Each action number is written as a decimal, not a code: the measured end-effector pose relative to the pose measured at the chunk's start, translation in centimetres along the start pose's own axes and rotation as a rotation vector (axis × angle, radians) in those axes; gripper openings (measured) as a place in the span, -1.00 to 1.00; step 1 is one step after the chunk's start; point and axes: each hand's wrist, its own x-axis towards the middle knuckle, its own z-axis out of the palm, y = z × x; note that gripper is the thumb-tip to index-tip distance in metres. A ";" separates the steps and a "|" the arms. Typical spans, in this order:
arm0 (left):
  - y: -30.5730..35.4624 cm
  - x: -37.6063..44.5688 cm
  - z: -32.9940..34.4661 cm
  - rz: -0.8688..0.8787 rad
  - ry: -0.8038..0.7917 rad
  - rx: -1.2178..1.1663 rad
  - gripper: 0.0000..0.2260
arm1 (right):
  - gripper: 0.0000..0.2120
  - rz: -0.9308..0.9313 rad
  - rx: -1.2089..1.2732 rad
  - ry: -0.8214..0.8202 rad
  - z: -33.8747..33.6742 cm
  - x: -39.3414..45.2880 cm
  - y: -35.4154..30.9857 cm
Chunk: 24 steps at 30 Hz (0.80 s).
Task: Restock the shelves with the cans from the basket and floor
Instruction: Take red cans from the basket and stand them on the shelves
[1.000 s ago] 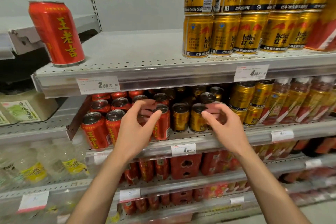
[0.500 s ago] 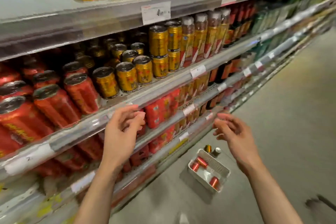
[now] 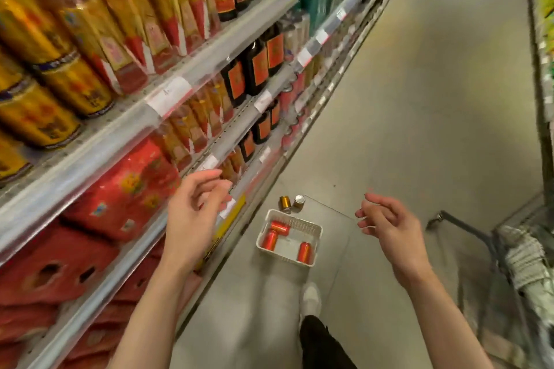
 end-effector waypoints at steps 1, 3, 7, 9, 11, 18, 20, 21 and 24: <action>-0.7 1.2 1.5 -0.022 -0.004 0.008 -0.84 | -0.88 0.022 -0.004 0.001 -0.4 1.6 0.8; -2.6 3.5 4.1 -0.072 -0.007 0.036 -0.83 | -0.90 0.063 -0.019 0.003 -0.9 4.7 2.6; -8.2 7.9 8.4 -0.161 -0.022 0.095 -0.83 | -0.89 0.148 -0.074 -0.016 -1.1 11.0 7.3; -12.2 9.7 10.2 -0.209 -0.030 0.135 -0.87 | -0.89 0.194 -0.098 -0.027 -0.7 14.0 10.6; -16.8 11.1 11.7 -0.251 -0.043 0.169 -0.83 | -0.89 0.228 -0.118 -0.044 -0.1 16.8 14.3; -37.1 13.9 14.9 -0.308 -0.167 0.285 -0.79 | -0.87 0.221 -0.212 -0.134 4.5 25.3 31.5; -43.9 14.6 15.2 -0.303 -0.193 0.323 -0.80 | -0.86 0.193 -0.228 -0.163 6.1 27.7 37.3; -47.2 14.8 15.2 -0.299 -0.195 0.333 -0.80 | -0.85 0.179 -0.235 -0.173 6.8 28.7 40.2; -56.1 15.6 15.5 -0.275 -0.211 0.365 -0.81 | -0.84 0.140 -0.257 -0.187 8.5 31.5 48.1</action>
